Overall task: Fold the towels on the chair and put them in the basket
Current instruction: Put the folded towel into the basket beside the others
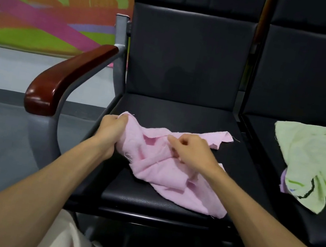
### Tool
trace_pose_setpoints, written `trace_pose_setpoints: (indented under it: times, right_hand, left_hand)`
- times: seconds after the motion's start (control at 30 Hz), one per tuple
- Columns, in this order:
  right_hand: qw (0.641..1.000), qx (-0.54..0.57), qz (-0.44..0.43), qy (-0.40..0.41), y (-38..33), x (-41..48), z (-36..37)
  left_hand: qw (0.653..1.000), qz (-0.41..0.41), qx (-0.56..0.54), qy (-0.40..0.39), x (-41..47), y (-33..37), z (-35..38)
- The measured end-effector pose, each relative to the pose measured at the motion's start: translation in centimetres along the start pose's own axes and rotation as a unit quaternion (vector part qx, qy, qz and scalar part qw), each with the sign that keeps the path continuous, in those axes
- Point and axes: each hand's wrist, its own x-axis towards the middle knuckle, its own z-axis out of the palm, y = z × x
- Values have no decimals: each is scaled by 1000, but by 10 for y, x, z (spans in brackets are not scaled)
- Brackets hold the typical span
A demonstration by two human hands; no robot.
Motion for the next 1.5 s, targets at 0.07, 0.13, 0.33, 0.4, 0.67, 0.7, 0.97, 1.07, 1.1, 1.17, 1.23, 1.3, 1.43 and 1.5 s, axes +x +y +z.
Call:
trace_pose_setpoints:
  times: [0.07,0.13,0.33,0.4,0.67,0.7,0.97,1.07,1.1,1.17,1.23,1.3,1.43,1.5]
  right_hand:
    - [998,-53,18,-30,-7,-4,16]
    - [993,-110,20,-49,-7,-2,24]
    - [968,232,72,-58,-3,13,-9]
    - [881,461,100,-27,1,14,-32]
    - [733,602,302,94,55,15,-75]
    - [748,579,312,89,55,11,-78]
    - [639,714,245,151,66,-5,-104]
    - [665,702,219,132,62,-8,-97]
    - [675,696,212,123,58,-9,-94]
    - [676,699,204,116,52,-11,-89]
    - [681,694,203,117,50,-11,-83]
    - [689,688,197,114,50,-13,-79]
    - [689,695,176,105,46,-24,-82]
    - [701,687,170,93,40,-32,-84]
  left_hand:
    - [1000,-21,-5,-19,-2,0,0]
    - [997,-37,6,-71,-3,-2,-5]
    - [986,-17,49,-160,-1,-7,-22]
    - [991,4,38,-131,-3,-5,-21]
    - [978,-46,-197,-53,-3,13,-10]
    - [967,-72,-237,-52,-2,14,-11]
    - [879,-126,-444,-118,6,18,-18]
    - [876,-113,-443,-154,3,16,-12]
    - [870,-105,-448,-177,1,17,-10]
    - [882,-54,-416,-214,-6,18,-8]
    - [950,38,-235,-201,-10,11,-6]
    - [979,136,67,-136,-9,-7,-6]
    - [935,180,297,-72,0,-30,-10]
    - [951,170,249,-64,-6,-26,-10]
